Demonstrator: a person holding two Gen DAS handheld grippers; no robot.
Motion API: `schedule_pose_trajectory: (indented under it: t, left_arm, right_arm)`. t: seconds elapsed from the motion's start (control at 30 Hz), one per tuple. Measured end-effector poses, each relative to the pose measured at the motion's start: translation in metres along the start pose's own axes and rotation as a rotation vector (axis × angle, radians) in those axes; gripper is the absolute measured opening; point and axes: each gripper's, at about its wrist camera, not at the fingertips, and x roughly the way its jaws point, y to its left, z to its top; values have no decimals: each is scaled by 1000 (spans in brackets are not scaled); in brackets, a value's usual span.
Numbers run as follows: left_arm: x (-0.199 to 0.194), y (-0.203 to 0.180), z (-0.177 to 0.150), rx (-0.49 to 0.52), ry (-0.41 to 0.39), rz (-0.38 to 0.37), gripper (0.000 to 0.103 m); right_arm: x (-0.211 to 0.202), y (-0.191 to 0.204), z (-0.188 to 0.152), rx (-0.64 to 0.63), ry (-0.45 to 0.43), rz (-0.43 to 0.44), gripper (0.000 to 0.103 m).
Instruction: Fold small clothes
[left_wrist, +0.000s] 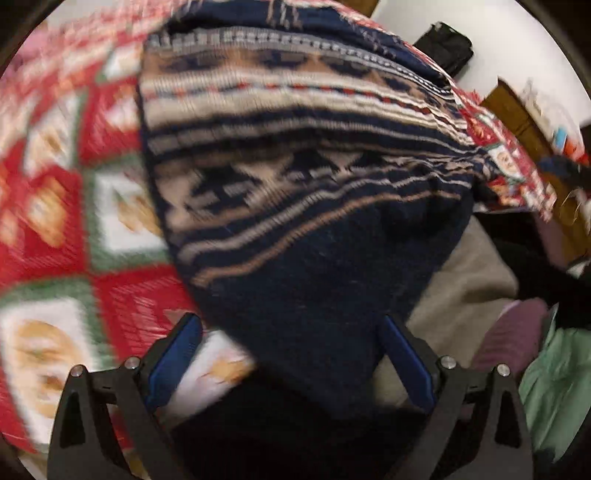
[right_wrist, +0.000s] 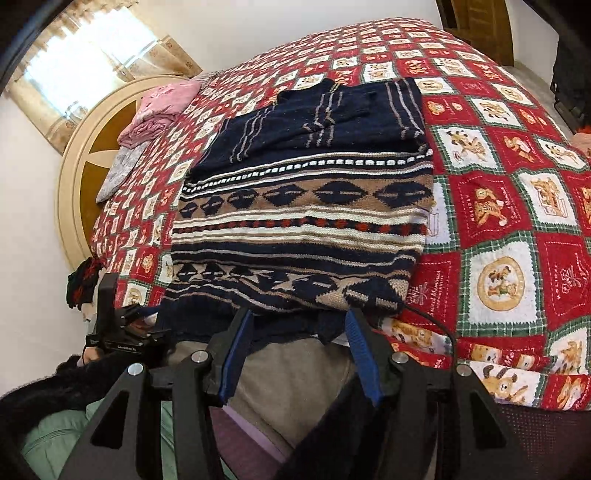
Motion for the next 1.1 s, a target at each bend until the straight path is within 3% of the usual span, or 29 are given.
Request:
schedule_pose_trajectory:
  t: [0.2, 0.27, 0.33, 0.43, 0.5, 0.57, 0.8, 0.9, 0.97, 1.1]
  left_arm:
    - [5, 1, 10, -103, -48, -89, 94]
    - [5, -1, 13, -122, -68, -105, 77]
    - [6, -6, 18, -120, -81, -89, 66]
    - [7, -11, 21, -121, -96, -53, 39]
    - [9, -9, 24, -138, -104, -61, 34]
    - [7, -7, 24, -149, -117, -79, 22]
    - [-15, -4, 23, -113, -154, -96, 20]
    - [-32, 2, 22, -133, -180, -136, 19]
    - [-42, 0, 25, -133, -201, -164, 16]
    - [-68, -8, 38, -108, -255, -223, 15]
  right_arm:
    - [-2, -35, -3, 86, -76, -47, 54]
    - [-2, -47, -5, 122, -93, -33, 54]
    - [1, -56, -6, 157, -92, 1, 54]
    - [12, -63, -7, 180, -81, 26, 54]
    - [25, -62, -5, 171, -63, 32, 54]
    - [42, -63, -3, 171, -37, 20, 54]
    - [95, -62, 3, 102, 19, 1, 52]
    - [97, -50, -1, 36, 36, 3, 17]
    - [88, -47, 1, 40, 24, 20, 14]
    - [56, -43, 22, 69, -61, 150, 9]
